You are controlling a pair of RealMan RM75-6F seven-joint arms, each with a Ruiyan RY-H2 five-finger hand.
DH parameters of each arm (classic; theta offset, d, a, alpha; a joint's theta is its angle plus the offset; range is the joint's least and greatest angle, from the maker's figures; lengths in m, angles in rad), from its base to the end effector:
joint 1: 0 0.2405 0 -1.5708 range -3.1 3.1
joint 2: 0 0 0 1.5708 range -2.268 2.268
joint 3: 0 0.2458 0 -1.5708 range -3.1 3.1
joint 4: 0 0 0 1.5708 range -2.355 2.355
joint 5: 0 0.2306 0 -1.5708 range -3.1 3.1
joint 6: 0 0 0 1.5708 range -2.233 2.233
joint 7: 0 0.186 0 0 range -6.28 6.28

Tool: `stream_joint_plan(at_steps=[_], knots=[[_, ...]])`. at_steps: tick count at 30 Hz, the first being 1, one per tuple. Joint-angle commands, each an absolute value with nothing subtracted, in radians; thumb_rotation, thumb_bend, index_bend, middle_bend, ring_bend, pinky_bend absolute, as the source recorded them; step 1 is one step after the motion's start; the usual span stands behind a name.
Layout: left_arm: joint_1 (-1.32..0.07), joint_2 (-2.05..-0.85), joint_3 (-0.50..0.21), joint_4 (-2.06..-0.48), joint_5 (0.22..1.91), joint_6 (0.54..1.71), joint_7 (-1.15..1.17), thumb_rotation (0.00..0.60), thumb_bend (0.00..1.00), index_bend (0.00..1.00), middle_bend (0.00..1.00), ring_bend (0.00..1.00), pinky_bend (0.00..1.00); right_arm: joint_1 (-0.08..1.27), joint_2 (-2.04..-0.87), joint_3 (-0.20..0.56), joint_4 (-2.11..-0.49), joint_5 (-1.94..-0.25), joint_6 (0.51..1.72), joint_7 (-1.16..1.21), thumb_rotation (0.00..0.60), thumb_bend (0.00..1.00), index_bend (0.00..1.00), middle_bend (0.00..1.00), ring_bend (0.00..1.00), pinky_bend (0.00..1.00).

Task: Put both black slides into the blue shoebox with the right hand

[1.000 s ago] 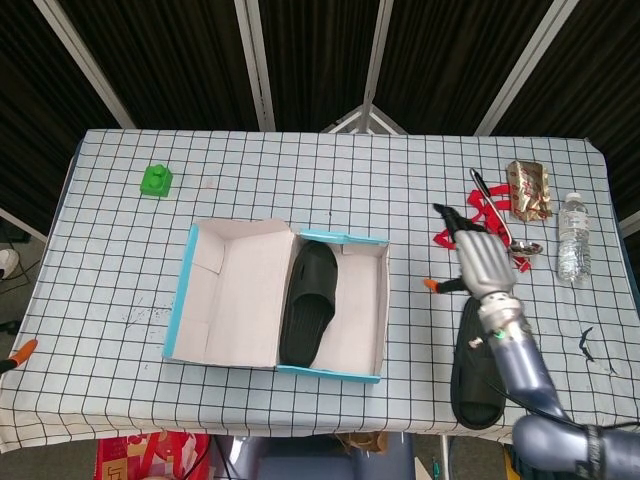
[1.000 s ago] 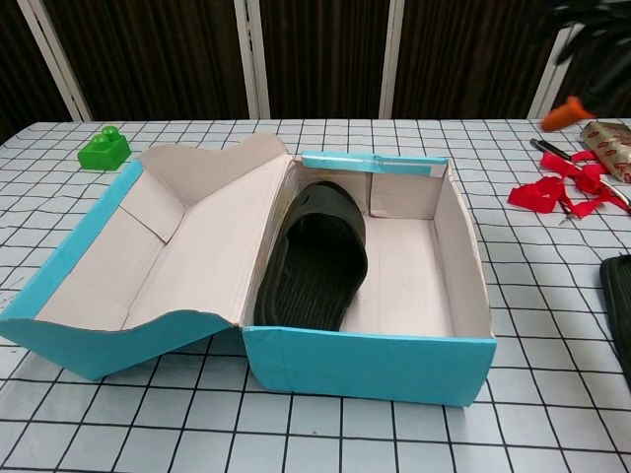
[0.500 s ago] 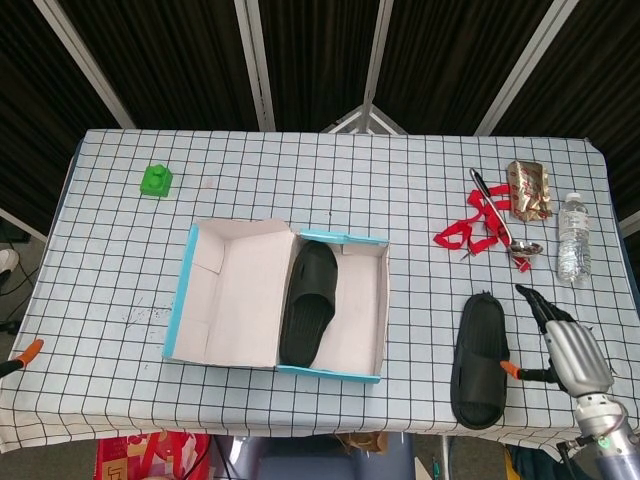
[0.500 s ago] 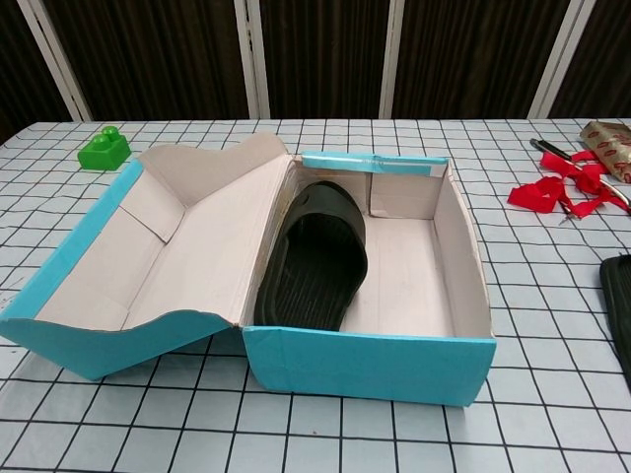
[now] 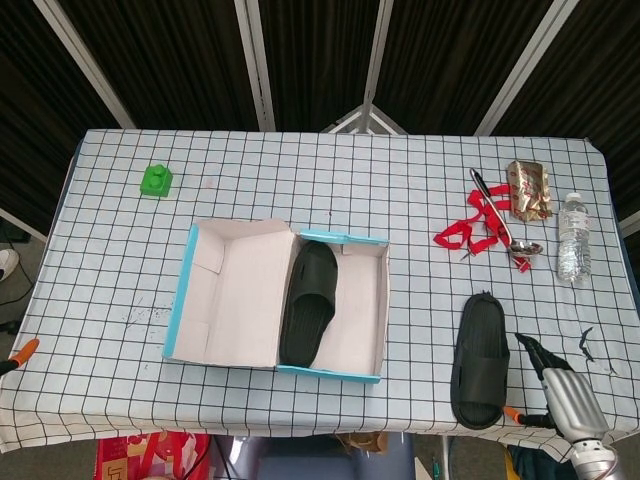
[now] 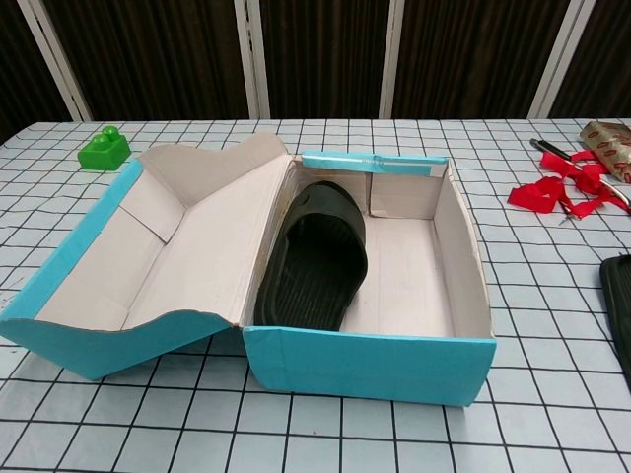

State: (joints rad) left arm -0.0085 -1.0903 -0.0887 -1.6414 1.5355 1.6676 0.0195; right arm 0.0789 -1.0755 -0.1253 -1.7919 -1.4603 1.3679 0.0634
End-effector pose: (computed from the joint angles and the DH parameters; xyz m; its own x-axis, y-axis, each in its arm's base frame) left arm -0.2990 0.2057 0.1770 0.4103 -0.1871 0.8926 0.9103 0.0248 -0.4132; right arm -0.3054 -0.1710 0.0866 0.1916 -0.2940 0.9364 -0.9713 0.0802 0.2239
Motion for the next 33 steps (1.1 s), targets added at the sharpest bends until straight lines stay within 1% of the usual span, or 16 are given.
stream_joint_plan(at_steps=[1, 11, 21, 29, 33], knots=[[-0.007, -1.089, -0.09, -1.642, 1.533, 1.67, 0.02, 0.6, 0.16, 0.08, 0.0, 0.0, 0.0, 0.073, -1.105, -0.122, -1.765, -1.46, 1.356, 0.052, 0.6, 0.05, 0.08, 0.13, 0.19, 0.22], [-0.01, -1.091, -0.089, -1.643, 1.533, 1.663, 0.029, 0.6, 0.16, 0.08, 0.0, 0.0, 0.0, 0.063, -1.162, -0.127, -1.723, -1.471, 1.331, 0.005, 0.6, 0.05, 0.08, 0.12, 0.18, 0.22], [-0.008, -1.091, -0.094, -1.641, 1.528, 1.667, 0.025, 0.6, 0.16, 0.08, 0.0, 0.0, 0.0, 0.068, -1.226, -0.113, -1.672, -1.478, 1.31, -0.031, 0.6, 0.05, 0.08, 0.12, 0.18, 0.22], [-0.009, -1.093, -0.094, -1.641, 1.529, 1.666, 0.029, 0.6, 0.16, 0.08, 0.0, 0.0, 0.0, 0.076, -1.255, -0.104, -1.654, -1.48, 1.294, -0.056, 0.6, 0.05, 0.08, 0.12, 0.18, 0.22], [-0.009, -1.094, -0.095, -1.641, 1.527, 1.665, 0.031, 0.6, 0.16, 0.08, 0.0, 0.0, 0.0, 0.079, -1.269, -0.097, -1.646, -1.475, 1.288, -0.073, 0.6, 0.05, 0.1, 0.12, 0.18, 0.22]])
